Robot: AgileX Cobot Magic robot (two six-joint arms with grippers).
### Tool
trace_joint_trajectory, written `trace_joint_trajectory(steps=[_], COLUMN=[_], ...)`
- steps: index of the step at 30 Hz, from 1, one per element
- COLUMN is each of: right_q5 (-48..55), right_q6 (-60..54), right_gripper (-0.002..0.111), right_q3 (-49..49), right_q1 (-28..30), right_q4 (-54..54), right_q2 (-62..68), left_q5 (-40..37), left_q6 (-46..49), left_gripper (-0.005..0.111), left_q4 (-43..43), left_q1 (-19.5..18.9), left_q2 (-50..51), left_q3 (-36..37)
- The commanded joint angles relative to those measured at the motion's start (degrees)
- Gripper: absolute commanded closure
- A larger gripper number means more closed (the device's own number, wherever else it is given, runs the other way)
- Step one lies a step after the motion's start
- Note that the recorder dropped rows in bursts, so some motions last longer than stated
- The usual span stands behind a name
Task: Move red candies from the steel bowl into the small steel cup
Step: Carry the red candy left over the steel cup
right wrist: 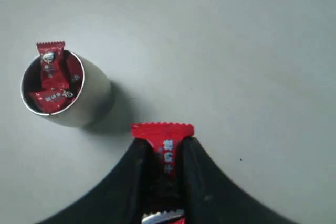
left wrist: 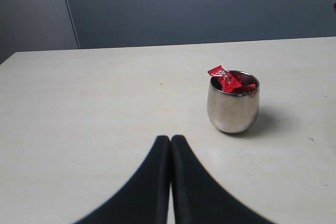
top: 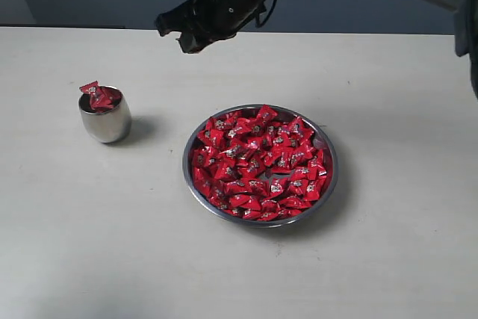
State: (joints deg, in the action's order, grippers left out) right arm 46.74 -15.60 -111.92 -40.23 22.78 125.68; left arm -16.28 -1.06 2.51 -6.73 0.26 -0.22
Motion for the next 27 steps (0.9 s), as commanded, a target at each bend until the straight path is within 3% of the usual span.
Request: trace_joint_trajectory(steps=[1, 12, 27], right_q5=[0.3, -0.1, -3.3], right_q6=[-1.4, -1.9, -2.8], right_gripper=[0.109, 0.109, 0.109], right_q3=[-5.2, -15.8, -17.5], right_q1=[-1.3, -7.1, -10.1], right_q4=[1.5, 1.5, 4.4], right_q2=[3.1, 10.9, 14.9], left_q5=[0.0, 0.0, 0.0], left_q6=[-0.1, -0.1, -0.1], left_gripper=[0.106, 0.106, 0.106], left_q4=[0.1, 0.1, 0.1], left_q1=[0.0, 0.0, 0.0], left_q2=[-0.3, -0.3, -0.3], left_q3=[0.2, 0.2, 0.2])
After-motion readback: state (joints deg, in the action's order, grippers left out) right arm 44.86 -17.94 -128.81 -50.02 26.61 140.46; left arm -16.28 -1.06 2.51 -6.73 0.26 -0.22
